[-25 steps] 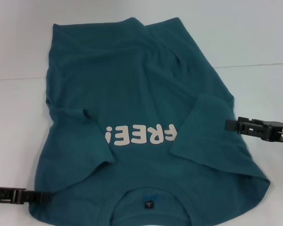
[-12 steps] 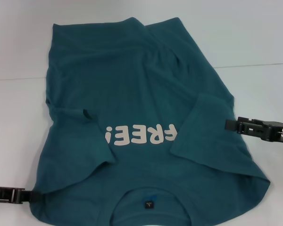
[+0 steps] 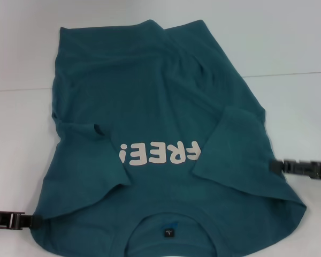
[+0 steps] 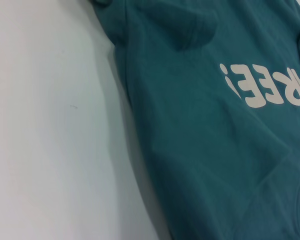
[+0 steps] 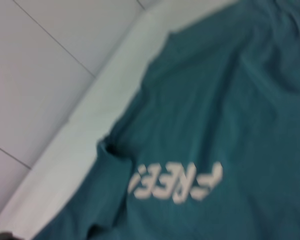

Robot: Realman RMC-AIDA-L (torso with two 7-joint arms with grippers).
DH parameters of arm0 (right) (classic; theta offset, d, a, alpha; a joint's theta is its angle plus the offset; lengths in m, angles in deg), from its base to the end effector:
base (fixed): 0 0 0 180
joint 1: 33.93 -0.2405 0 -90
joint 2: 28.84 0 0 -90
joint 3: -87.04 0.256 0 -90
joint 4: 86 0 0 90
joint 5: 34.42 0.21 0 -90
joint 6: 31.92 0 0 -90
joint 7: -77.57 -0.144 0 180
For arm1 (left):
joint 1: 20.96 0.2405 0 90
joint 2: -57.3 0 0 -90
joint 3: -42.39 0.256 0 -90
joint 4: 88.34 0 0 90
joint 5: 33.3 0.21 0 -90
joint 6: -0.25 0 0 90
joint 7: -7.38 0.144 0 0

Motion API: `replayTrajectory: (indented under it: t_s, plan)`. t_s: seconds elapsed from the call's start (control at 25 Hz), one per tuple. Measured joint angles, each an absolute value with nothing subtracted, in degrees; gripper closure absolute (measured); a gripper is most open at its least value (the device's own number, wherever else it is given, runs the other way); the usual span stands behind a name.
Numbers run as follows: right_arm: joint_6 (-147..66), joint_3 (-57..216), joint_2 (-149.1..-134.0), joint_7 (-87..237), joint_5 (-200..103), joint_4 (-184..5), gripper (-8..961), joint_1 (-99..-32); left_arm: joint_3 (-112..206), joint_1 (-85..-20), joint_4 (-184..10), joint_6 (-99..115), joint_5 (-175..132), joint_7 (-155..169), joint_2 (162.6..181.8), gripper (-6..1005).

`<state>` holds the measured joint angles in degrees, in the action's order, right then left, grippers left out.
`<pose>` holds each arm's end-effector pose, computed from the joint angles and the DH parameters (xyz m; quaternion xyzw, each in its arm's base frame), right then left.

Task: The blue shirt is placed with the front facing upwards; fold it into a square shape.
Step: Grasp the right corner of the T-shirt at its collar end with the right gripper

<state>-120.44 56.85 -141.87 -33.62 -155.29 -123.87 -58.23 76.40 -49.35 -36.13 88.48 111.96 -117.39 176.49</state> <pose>0.3355 0.3089 0.0574 -0.8033 0.5230 0.2375 0.1572 -0.3260 0.3152 0.0361 -0.8163 -0.5558 -0.0374 0.1528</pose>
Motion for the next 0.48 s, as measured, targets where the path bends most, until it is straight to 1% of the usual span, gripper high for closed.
replayTrajectory:
  t_s: [0.32, 0.48]
  plan:
    - [-121.63, 57.17, -140.14, -42.28, -162.63, -124.35, 12, -56.76, 76.41, -49.44, -36.13, 88.24, 111.99, -117.48, 176.47, 1000]
    - [-122.36, 57.44, -139.72, -43.31, -163.28, -124.6, 11, -55.84, 76.4, -49.44, -36.22, 87.95, 111.99, -117.48, 176.47, 1000]
